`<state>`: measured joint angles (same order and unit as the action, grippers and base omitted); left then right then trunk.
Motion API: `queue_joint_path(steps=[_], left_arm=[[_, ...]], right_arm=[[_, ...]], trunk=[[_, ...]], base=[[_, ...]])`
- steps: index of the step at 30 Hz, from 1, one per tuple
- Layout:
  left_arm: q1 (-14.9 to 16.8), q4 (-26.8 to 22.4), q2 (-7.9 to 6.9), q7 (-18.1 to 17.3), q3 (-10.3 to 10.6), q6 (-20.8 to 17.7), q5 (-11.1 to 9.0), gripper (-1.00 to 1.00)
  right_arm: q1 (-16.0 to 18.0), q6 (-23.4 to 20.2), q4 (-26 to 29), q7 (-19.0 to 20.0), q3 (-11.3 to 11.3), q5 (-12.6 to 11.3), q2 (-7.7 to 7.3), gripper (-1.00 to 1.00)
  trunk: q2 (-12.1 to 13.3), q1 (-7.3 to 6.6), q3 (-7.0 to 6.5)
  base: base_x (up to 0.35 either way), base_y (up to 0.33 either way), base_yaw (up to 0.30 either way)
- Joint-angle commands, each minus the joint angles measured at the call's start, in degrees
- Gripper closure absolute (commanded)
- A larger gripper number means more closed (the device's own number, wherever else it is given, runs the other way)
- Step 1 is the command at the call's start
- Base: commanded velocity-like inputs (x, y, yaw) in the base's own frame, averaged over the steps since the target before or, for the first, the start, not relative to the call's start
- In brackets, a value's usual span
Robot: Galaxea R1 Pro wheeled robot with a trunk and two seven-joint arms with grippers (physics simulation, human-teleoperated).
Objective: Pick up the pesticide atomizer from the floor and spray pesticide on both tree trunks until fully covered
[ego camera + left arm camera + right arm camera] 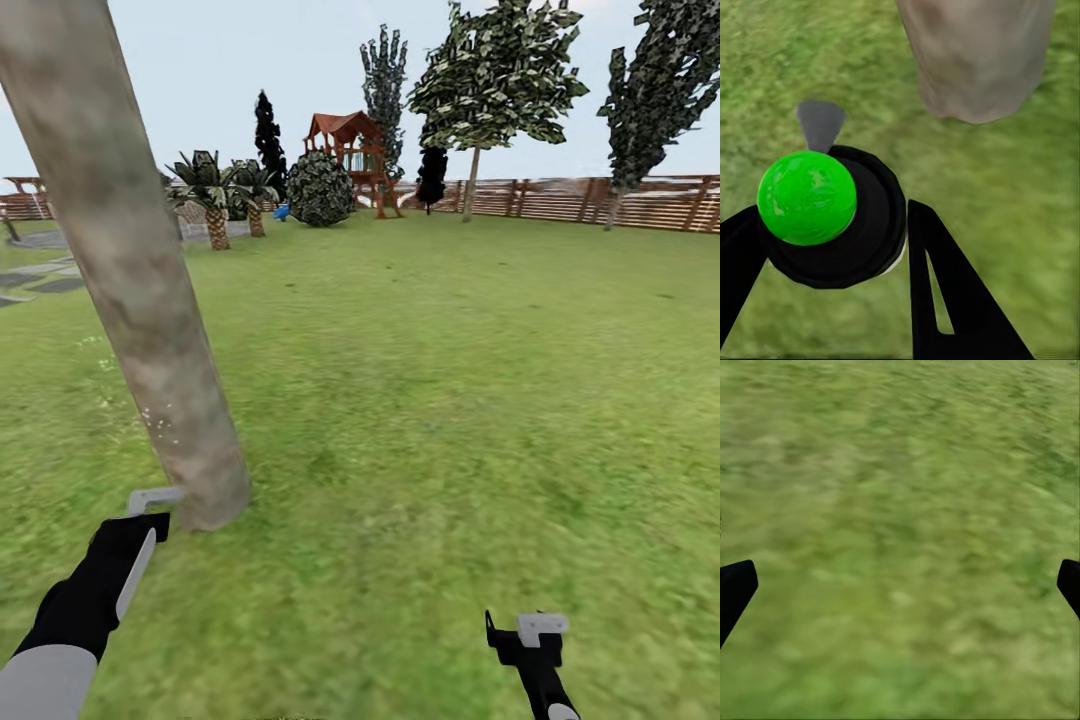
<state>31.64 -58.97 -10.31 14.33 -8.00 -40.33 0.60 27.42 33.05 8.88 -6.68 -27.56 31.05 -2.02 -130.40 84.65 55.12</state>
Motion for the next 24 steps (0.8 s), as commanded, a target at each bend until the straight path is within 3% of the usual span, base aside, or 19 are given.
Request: queue_joint_path(steps=[1, 8, 17, 24], left_arm=[[0.0, 0.0, 0.01, 0.0, 0.0, 0.0, 0.0, 1.0], [0.0, 0.0, 0.0, 0.0, 0.0, 0.0, -0.1, 1.0], [0.0, -0.1, 0.02, 0.0, 0.0, 0.0, -0.2, 1.0], [0.0, -0.1, -0.04, 0.0, -0.2, 0.0, -0.2, 1.0]], right_arm=[[0.0, 0.0, 0.0, 0.0, 0.0, 0.0, 0.0, -1.0], [0.0, 0.0, 0.0, 0.0, 0.0, 0.0, 0.0, -1.0], [0.0, 0.0, 0.0, 0.0, 0.0, 0.0, 0.0, -1.0], [0.0, 0.0, 0.0, 0.0, 0.0, 0.0, 0.0, -1.0]], trunk=[[0.0, 0.0, 0.0], [0.0, 0.0, 0.0], [0.0, 0.0, 0.0], [0.0, 0.0, 0.0]], base=[[0.0, -0.271, 0.274], [0.044, -0.271, 0.26], [0.168, -0.243, 0.024], [-0.042, -0.247, 0.087]])
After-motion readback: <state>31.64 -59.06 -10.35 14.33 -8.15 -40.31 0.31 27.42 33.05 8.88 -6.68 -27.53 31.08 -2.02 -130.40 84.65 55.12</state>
